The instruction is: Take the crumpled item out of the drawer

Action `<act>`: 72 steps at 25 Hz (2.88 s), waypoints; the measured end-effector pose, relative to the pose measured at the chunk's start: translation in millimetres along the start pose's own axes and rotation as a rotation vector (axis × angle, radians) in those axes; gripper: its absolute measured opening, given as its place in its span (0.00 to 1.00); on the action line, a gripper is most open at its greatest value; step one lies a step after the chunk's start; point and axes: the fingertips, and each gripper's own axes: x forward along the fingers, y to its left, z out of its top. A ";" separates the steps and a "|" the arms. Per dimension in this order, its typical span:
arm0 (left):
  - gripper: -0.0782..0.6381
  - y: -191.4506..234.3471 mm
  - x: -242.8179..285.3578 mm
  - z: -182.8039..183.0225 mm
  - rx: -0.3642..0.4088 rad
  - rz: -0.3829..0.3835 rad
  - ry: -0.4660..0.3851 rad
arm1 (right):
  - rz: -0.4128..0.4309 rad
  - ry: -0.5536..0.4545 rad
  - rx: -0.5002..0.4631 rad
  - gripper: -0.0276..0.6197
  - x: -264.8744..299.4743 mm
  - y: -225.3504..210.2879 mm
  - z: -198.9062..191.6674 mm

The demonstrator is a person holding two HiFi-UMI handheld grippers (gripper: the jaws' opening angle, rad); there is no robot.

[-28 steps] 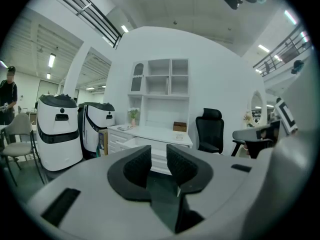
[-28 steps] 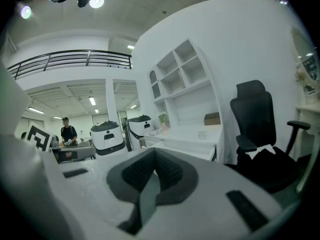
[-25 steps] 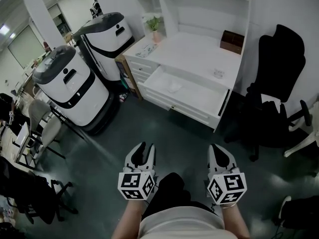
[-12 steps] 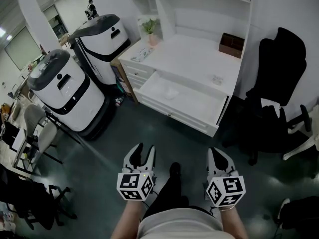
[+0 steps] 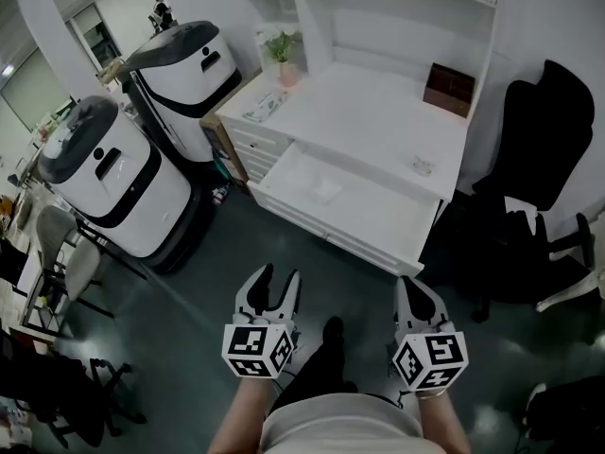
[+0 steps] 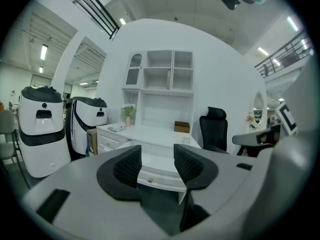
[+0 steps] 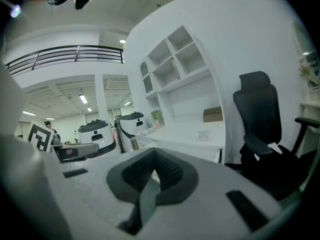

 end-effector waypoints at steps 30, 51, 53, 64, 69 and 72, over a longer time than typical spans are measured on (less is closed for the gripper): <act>0.40 109.5 177.1 54.7 0.014 -0.086 0.003 | -0.072 0.012 -0.004 0.05 185.4 6.8 62.8; 0.42 95.9 278.3 28.0 0.080 -0.156 0.169 | -0.111 0.015 0.042 0.05 242.6 -44.1 79.1; 0.42 93.6 289.0 22.3 0.087 -0.161 0.196 | -0.108 0.018 0.046 0.05 249.3 -48.8 80.4; 0.43 84.0 347.0 -20.4 0.119 -0.184 0.364 | -0.116 0.053 0.071 0.05 279.7 -80.7 82.3; 0.44 81.5 376.4 -41.5 0.078 -0.188 0.435 | -0.125 0.078 0.085 0.05 291.1 -93.7 78.6; 0.44 79.6 395.7 -56.0 0.094 -0.198 0.484 | -0.127 0.090 0.094 0.05 297.9 -100.5 76.3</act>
